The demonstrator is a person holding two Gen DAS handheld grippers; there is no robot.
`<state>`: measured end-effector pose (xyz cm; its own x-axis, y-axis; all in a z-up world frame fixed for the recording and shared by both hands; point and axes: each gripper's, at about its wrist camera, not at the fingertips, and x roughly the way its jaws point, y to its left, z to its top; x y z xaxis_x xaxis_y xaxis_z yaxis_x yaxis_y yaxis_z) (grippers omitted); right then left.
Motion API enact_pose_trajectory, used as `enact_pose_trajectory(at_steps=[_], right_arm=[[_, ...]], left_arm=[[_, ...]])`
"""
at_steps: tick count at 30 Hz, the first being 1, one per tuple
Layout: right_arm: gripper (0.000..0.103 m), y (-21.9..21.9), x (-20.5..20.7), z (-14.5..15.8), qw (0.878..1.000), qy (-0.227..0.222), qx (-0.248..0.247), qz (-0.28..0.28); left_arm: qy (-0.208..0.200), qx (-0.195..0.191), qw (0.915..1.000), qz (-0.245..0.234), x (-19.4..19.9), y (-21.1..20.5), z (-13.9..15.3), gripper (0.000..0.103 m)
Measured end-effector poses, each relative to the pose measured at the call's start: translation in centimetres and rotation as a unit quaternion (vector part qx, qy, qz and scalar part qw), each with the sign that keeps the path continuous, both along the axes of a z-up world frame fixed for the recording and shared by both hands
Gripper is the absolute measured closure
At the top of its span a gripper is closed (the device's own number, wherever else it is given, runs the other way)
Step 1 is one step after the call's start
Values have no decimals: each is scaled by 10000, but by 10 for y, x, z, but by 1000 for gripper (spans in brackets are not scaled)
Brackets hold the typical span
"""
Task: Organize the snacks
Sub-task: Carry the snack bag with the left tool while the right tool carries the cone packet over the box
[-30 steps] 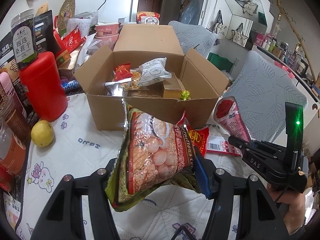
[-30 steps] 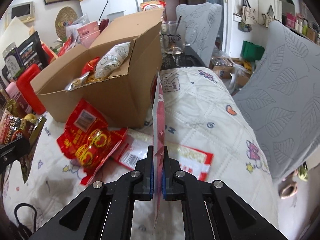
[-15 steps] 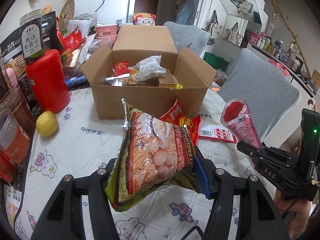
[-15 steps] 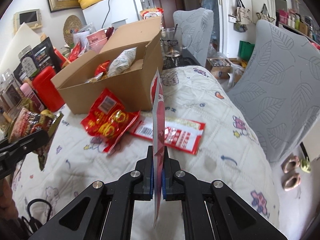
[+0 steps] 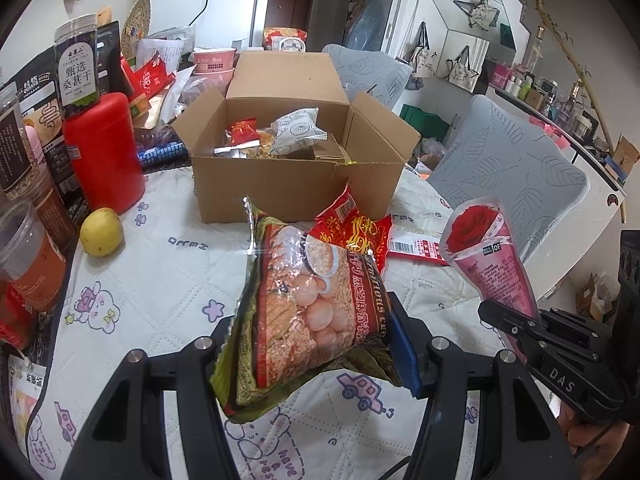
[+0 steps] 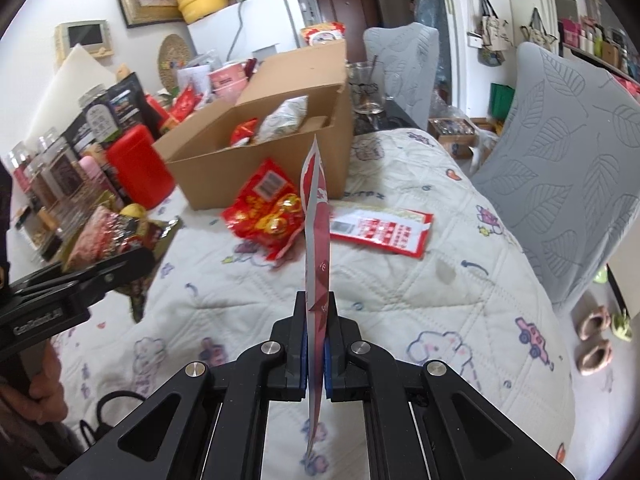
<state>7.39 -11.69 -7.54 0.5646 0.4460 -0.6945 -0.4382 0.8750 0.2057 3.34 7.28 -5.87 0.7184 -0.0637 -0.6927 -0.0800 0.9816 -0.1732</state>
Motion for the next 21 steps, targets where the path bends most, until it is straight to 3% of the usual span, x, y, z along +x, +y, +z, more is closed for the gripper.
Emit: enact_pose_trajectory(at_steps=[12,21], right_arm=[[97,24,-13,28,9969,-366,257,646],[97,41,2,44,9937,-501,373,933]], left_arm=[[-498,215,9983,214,-10,9,33,44],[-833,333,9955,313,6,22,60,44]])
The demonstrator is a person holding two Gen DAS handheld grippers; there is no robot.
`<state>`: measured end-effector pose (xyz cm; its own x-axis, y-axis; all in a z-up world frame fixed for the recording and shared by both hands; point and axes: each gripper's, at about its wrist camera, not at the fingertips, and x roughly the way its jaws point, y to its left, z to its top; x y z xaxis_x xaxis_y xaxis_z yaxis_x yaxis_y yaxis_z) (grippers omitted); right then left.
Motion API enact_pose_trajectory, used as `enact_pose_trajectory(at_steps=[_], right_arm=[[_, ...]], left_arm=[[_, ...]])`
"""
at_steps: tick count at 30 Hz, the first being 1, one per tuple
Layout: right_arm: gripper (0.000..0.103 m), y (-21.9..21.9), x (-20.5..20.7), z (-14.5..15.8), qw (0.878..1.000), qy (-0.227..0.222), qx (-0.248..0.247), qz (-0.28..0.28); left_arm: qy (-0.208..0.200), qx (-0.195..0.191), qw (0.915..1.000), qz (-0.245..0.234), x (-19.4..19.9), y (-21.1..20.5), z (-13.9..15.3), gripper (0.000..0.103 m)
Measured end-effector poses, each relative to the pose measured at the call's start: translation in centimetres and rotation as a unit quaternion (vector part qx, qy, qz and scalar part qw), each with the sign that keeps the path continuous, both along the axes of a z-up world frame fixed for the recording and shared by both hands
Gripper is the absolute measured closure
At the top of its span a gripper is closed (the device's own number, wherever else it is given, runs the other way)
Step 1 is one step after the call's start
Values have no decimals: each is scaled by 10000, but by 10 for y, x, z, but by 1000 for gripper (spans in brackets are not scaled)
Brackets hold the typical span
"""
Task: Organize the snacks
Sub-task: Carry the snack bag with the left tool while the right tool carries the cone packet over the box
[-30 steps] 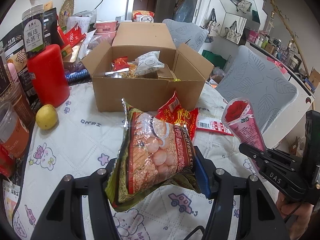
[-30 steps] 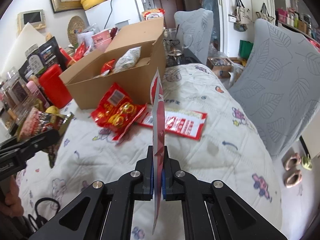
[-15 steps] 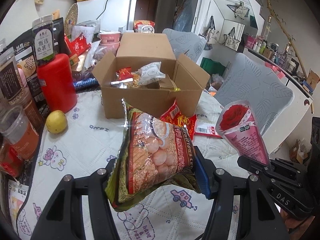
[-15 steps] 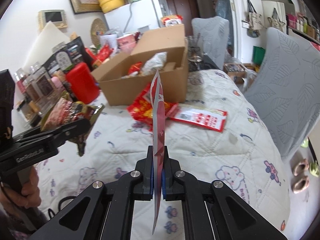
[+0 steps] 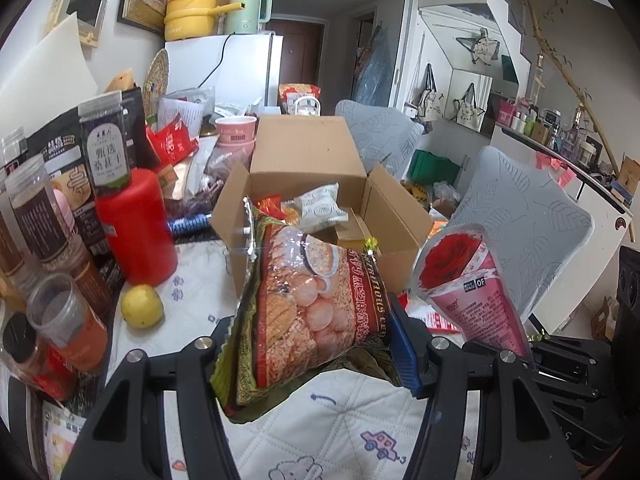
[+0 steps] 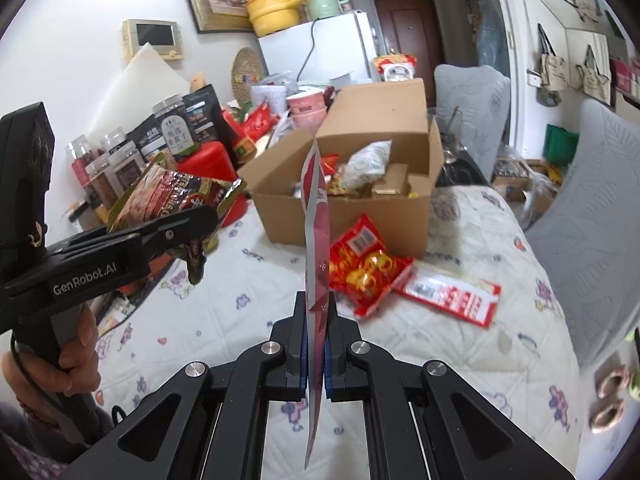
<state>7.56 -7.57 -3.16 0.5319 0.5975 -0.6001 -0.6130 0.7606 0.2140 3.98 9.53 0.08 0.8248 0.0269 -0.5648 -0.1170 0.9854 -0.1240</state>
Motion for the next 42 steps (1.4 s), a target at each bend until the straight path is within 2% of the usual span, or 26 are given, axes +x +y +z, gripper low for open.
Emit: enact_pose_trajectory(at_steps=[8,16,32,38,42], right_arm=[[97,12,29,21,9996,-234,124,73],[97,21,69,37,9992,-379,142,64],[97,48,146,56,9981,-587,126,143],[97,61,171,54,9985,-514,102,183],[97,69,188,50,9989,-428,61,166]], left_arm=[[-394,117,9992,-14,29,7,30,44],[-577,157,9982,-38,67,13,50,44],[-669,201,9976,-23,150,32,60,44],[-667,292,9973,50,177,39,56,44],[-524,351,9979,130,195,46,45,44]])
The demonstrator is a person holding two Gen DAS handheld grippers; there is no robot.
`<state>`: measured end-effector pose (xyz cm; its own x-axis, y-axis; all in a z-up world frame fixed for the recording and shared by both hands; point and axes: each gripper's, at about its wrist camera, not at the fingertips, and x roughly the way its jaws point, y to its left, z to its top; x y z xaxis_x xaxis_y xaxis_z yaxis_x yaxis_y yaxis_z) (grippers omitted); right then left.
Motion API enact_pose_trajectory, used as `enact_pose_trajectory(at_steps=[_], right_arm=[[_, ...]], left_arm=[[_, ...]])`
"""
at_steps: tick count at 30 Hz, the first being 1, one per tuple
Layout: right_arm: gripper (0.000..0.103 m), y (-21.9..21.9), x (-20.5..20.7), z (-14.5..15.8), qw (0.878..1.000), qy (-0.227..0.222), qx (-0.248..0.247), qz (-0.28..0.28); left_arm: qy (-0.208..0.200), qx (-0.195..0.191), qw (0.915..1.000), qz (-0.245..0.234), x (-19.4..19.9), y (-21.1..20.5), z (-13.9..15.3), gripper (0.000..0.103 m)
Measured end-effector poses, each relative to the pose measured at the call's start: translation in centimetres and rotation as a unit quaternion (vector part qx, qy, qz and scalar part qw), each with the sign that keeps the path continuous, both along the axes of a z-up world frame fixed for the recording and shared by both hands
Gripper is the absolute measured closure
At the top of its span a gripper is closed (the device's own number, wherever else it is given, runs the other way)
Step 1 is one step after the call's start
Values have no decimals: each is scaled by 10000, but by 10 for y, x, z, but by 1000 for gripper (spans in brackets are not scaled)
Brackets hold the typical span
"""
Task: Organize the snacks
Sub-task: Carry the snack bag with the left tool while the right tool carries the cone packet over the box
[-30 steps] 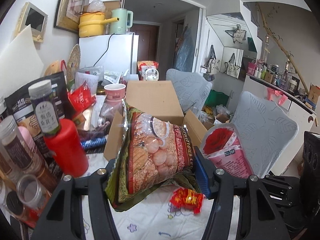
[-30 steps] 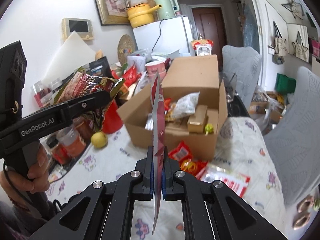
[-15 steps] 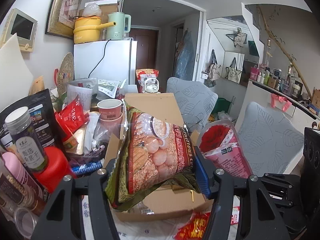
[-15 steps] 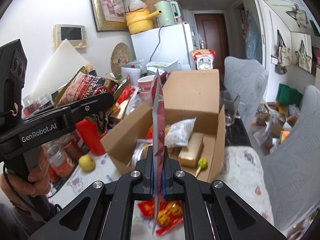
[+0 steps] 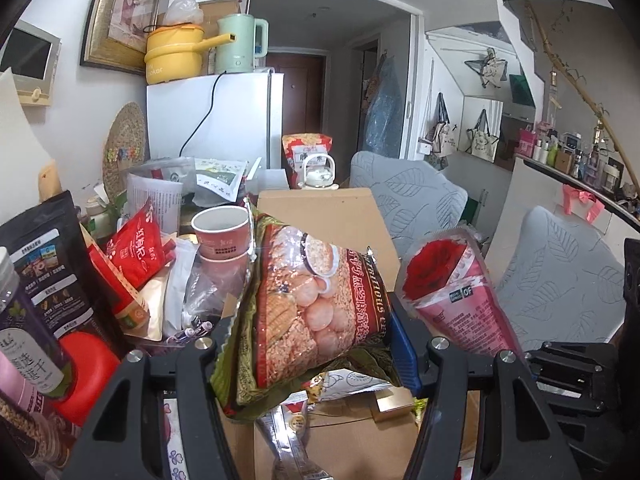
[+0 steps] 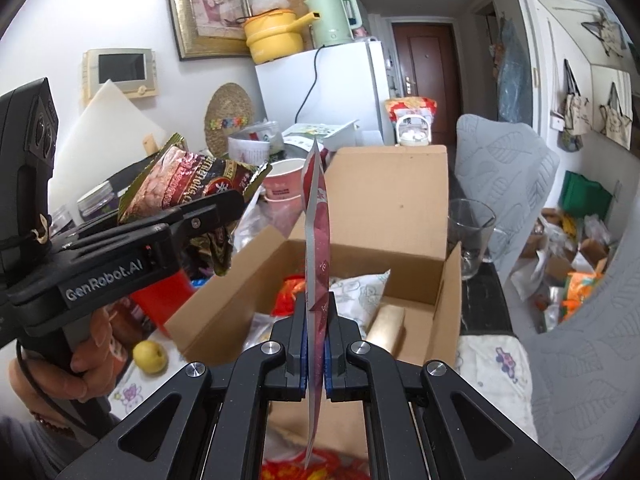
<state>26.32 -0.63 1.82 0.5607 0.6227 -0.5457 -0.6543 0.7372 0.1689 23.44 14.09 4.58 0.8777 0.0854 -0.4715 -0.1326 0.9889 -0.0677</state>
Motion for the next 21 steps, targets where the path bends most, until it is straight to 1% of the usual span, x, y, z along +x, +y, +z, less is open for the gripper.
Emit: enact_pose_trajectory(at_steps=[10,16,21], right_arm=[[97,22,34,-29,9986,463,-258,24],[97,31,46,-47,9966,732,-381,51],[97,39,51,-62,9940,950,-534,115]], left_arm=[[554,-13,9984,136,31,16,-37,44],[942,95,9953,207,45,14,-60,44],[1237,53,9921,207,53,15,-79,44]])
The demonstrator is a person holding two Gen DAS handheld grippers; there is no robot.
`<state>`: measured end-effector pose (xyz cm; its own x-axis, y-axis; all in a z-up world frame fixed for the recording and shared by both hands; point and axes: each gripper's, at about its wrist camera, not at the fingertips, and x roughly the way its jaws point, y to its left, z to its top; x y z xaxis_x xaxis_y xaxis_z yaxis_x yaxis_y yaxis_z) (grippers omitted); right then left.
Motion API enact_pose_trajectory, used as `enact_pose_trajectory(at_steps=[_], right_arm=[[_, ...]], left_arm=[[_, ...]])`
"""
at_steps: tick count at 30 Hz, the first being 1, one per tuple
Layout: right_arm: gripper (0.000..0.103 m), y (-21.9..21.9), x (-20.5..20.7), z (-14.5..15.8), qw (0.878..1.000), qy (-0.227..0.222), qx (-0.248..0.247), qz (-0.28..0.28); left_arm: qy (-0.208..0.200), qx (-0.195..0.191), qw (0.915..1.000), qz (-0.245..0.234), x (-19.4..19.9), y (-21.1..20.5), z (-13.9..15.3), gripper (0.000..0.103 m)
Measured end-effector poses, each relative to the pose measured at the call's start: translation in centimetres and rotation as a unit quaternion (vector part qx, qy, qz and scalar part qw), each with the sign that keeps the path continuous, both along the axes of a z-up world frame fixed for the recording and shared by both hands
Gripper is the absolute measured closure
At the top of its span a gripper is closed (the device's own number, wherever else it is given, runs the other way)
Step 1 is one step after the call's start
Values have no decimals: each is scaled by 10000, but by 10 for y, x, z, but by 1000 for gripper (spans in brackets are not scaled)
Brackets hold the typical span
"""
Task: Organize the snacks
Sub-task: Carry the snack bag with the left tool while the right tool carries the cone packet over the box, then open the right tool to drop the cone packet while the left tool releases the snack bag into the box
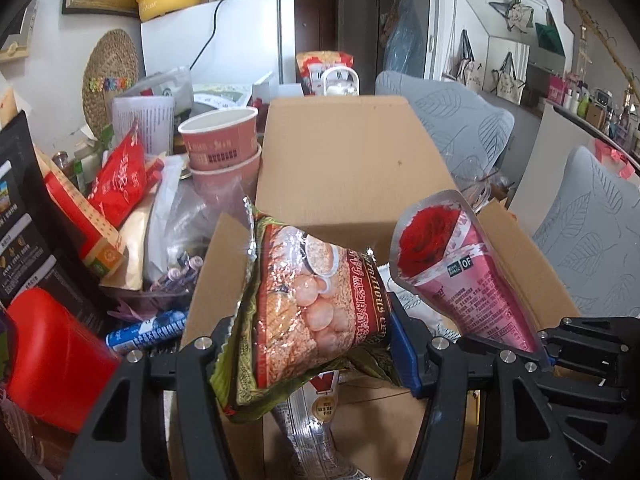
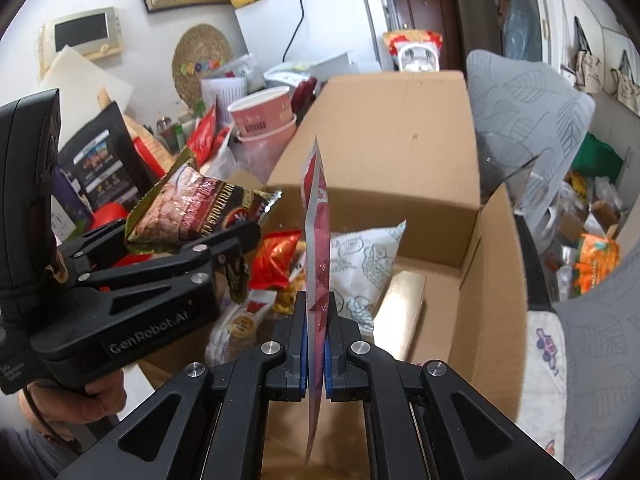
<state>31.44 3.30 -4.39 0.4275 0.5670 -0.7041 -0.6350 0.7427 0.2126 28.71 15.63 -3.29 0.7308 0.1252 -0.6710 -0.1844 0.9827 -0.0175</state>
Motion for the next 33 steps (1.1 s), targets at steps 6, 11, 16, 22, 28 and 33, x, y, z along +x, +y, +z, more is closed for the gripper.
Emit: enact_pose_trajectory(at_steps=[6,11,16,22,28,33], right_arm=[[97,9,6,-16,9995,254,-153,66],[97,13,9,-24,9992,307,-265,59],[97,16,13,-29,9988,347,-345,3],[96,22,16,-31,9985,348,-422,-41],[96,23,19,-29,9985,272,-457,-139],[96,21,24,-27,9984,231,-452,-240]], left_arm=[[292,-21,9996,-33,6,-1,-18,44],[477,-60,9988,-24,10,1,-28,44],[600,-52,9982,18,12,2,-30,44],[855,-46,9963,61,20,3,-34,43],[831,48,9965,59,26,2,-31,43],[719,96,9973,78,31,4,-27,43]])
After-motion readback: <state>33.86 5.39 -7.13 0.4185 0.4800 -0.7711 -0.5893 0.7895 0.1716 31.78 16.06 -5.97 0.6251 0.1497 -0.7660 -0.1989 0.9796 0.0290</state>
